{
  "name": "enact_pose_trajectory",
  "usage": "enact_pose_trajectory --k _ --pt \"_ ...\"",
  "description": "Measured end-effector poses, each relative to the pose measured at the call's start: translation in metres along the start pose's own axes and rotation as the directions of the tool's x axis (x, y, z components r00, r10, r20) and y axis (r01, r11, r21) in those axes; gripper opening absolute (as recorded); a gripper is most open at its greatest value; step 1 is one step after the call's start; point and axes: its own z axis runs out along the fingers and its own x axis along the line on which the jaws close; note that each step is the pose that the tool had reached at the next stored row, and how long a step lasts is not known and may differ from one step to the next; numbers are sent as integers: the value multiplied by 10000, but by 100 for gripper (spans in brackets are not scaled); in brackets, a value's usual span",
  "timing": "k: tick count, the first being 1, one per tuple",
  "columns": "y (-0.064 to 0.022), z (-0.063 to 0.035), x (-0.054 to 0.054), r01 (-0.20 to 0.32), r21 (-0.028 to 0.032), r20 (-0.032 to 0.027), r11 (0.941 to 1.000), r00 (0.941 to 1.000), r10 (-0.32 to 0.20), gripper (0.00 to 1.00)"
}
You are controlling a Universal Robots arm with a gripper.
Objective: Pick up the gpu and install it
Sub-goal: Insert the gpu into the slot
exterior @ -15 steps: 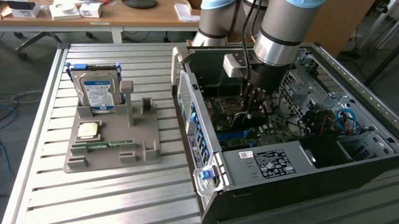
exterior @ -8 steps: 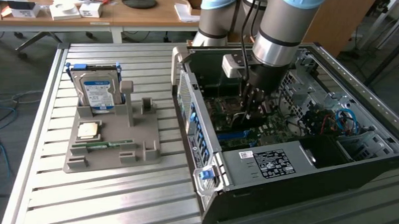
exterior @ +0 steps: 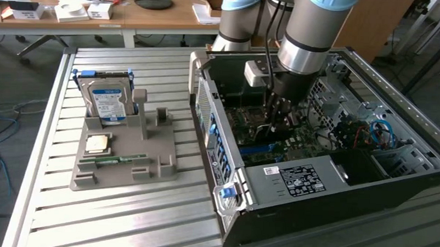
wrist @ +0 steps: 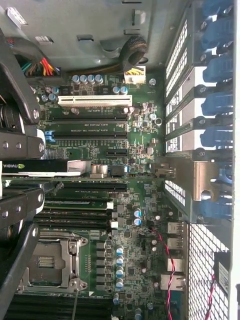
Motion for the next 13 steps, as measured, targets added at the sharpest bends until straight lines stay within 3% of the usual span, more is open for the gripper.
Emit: enact_pose_trajectory --k 13 --pt "29 4 1 2 0 0 10000 10000 -2 27"
